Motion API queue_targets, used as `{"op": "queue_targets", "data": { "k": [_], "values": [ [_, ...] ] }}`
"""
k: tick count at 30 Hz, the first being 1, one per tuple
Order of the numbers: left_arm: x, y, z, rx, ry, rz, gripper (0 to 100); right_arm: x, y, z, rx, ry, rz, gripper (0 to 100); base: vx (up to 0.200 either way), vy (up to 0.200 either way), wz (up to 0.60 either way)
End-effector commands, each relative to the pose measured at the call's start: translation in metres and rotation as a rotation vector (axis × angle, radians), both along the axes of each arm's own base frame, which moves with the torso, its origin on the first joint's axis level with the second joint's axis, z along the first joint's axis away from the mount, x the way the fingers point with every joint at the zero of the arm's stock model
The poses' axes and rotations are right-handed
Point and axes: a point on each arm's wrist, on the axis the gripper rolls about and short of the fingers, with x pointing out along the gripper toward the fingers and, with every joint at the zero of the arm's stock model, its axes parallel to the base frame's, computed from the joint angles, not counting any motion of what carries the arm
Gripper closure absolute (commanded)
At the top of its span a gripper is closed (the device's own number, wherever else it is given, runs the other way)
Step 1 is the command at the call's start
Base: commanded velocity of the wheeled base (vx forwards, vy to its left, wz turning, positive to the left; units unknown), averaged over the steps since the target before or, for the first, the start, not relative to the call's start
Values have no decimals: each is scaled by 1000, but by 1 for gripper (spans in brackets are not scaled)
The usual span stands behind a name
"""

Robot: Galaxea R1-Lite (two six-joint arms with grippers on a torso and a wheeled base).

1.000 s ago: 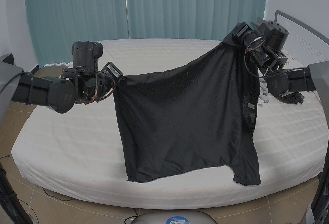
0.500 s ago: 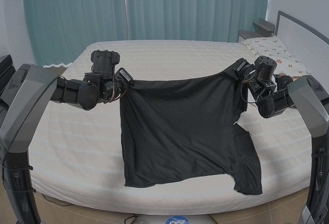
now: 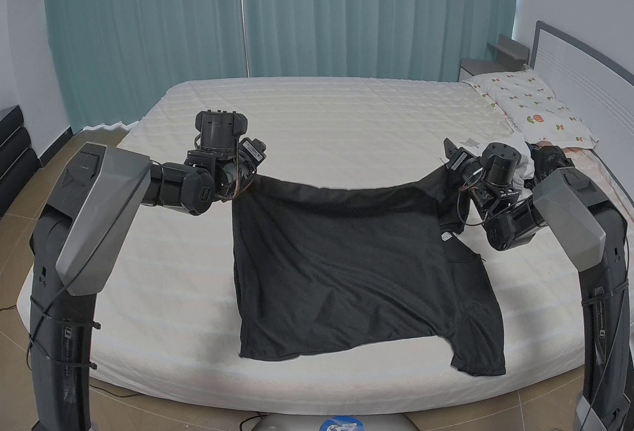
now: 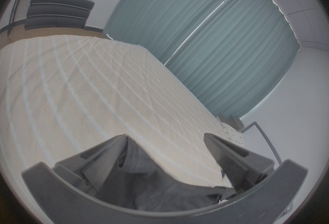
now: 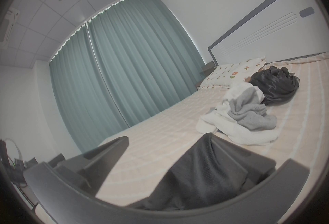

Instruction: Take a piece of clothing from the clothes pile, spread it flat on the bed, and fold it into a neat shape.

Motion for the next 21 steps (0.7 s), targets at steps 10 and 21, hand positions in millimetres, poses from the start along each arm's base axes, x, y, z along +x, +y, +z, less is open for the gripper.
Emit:
{"op": "queue_targets", "data": {
  "k": [10, 21],
  "values": [
    [25, 17, -51, 99, 103, 139, 0, 0, -9, -46, -59, 174, -48, 0, 0, 0, 0],
    [-85, 39, -10, 5, 258, -121, 0, -76, -33, -24, 28, 293, 102, 0, 0, 0, 0]
  ]
}}
